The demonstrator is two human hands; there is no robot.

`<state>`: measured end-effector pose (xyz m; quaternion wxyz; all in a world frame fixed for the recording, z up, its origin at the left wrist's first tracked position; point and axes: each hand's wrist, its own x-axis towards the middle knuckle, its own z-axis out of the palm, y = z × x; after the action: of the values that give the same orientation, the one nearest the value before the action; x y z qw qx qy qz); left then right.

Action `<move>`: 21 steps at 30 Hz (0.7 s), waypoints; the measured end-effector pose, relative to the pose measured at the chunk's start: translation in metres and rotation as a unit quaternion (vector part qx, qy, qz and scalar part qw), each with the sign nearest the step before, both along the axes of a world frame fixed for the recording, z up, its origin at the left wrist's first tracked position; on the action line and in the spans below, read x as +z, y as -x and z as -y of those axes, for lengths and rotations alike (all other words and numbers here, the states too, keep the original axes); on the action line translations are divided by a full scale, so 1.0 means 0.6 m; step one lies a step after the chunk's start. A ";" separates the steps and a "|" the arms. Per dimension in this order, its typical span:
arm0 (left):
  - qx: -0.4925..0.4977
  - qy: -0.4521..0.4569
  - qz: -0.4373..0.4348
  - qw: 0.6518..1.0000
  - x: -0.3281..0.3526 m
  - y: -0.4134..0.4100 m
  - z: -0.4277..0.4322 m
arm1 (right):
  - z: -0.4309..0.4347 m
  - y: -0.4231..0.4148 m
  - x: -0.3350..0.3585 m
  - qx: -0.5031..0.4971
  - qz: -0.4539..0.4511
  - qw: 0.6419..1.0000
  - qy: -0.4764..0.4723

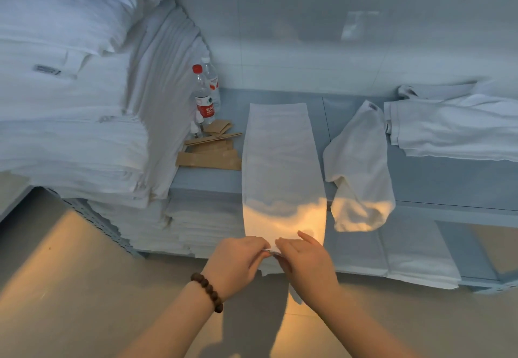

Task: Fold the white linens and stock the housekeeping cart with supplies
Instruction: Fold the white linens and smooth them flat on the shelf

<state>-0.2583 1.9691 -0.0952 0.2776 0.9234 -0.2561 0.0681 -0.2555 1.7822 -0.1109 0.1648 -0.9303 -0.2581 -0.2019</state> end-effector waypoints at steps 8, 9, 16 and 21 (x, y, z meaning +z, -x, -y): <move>0.169 0.105 -0.161 0.967 -0.014 -0.068 -0.036 | 0.009 0.006 -0.023 0.026 0.031 0.999 -0.020; 0.210 0.088 -0.180 0.957 -0.022 -0.096 -0.040 | 0.013 0.007 -0.026 0.032 0.024 0.999 -0.018; 0.295 0.041 -0.319 0.900 -0.094 -0.243 -0.033 | 0.031 0.014 -0.048 0.053 -0.003 0.999 -0.002; 0.361 0.057 -0.242 0.899 -0.113 -0.264 -0.020 | 0.031 0.012 -0.055 0.057 0.024 0.998 0.013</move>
<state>-0.0999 1.9809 -0.1632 0.3395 0.9231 0.1742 -0.0475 -0.2629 1.7635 -0.1440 0.1574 -0.9111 -0.3172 -0.2109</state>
